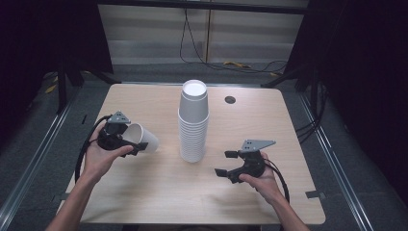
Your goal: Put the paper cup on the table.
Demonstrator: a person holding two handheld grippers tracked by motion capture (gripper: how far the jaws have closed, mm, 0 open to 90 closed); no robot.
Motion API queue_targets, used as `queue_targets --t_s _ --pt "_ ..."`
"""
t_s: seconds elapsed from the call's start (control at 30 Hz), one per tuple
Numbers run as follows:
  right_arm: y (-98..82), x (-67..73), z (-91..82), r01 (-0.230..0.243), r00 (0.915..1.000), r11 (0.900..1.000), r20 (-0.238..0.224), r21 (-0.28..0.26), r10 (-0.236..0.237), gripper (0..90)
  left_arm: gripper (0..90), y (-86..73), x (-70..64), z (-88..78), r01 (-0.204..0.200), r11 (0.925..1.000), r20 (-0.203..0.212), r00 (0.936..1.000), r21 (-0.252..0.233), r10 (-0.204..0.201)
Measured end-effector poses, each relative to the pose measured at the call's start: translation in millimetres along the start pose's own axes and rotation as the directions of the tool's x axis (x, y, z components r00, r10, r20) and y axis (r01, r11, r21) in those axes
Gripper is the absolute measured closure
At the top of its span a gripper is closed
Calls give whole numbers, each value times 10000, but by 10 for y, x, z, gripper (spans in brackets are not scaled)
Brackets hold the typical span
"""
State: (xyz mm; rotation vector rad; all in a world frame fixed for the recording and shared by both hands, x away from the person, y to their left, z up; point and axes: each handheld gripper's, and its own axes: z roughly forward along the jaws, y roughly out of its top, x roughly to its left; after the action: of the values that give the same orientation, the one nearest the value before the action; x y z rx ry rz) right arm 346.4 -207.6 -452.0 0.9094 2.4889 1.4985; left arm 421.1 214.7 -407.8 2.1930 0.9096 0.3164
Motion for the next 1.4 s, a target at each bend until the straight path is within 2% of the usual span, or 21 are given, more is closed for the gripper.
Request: queue_targets --t_s 0.07,0.1,0.2,0.3,0.53,0.63,0.67,0.73,0.77,0.83,0.93,1.0,1.13,1.2,1.27,1.33,1.4 --pt "-5 -6 4 -56 10000 10000 -20 16 56 158 83 19 17 16 -85 9999 -92 9999 125 86" --pt "-13 -20 11 -92 10000 9999 3 41 92 156 83 61 62 35 -100 9992 -270 9996 379 110" --pt "-18 -26 5 -96 10000 9999 9 67 96 154 83 101 97 57 -227 9982 -407 9989 551 250" --pt "-16 -27 -9 -89 10000 10000 10 37 89 154 83 154 119 85 -396 9951 -491 9978 907 442" --pt "-11 -22 -38 -93 9999 9999 124 -74 94 144 83 234 149 145 -518 9890 -495 9970 1384 591" --pt "-12 -26 -35 -160 9998 9999 75 -64 161 145 81 226 179 218 -624 9819 -564 9957 1789 736" --pt "-13 -27 -33 -176 9998 9998 64 -33 176 145 81 222 210 265 -630 9749 -651 9948 2137 786" --pt "-14 -31 -30 -187 9998 9998 66 -17 187 144 80 218 220 286 -523 9733 -658 9955 2235 686" --pt "-15 -33 -28 -193 9998 9998 56 -15 193 145 80 217 237 305 -585 9687 -623 9952 2412 756" --pt "-14 -32 -26 -177 9998 9998 65 -7 177 145 79 217 269 329 -638 9665 -740 9937 2486 846" --pt "-13 -31 -22 -189 9998 9998 11 15 189 145 76 208 290 354 -521 9658 -636 9955 2540 704" --pt "-9 -31 -23 -199 9998 9998 -31 -58 199 146 72 205 259 376 -632 9599 -805 9928 2730 883" --pt "-12 -24 -14 -204 9998 9998 -59 32 204 146 70 206 273 412 -625 9592 -815 9928 2757 881" --pt "-14 -23 -9 -215 9998 9998 -54 45 215 146 68 195 277 480 -584 9543 -889 9922 2930 880" --pt "-15 -27 -7 -225 9997 9997 -63 47 226 147 61 196 279 496 -595 9548 -940 9915 2912 904" --pt "-18 -34 -1 -379 9992 9993 -87 23 379 146 59 200 280 515 -555 9585 -1003 9912 2796 866" --pt "-16 -29 8 -300 9995 9995 -73 52 300 146 54 199 274 532 -592 9610 -1014 9908 2703 896"
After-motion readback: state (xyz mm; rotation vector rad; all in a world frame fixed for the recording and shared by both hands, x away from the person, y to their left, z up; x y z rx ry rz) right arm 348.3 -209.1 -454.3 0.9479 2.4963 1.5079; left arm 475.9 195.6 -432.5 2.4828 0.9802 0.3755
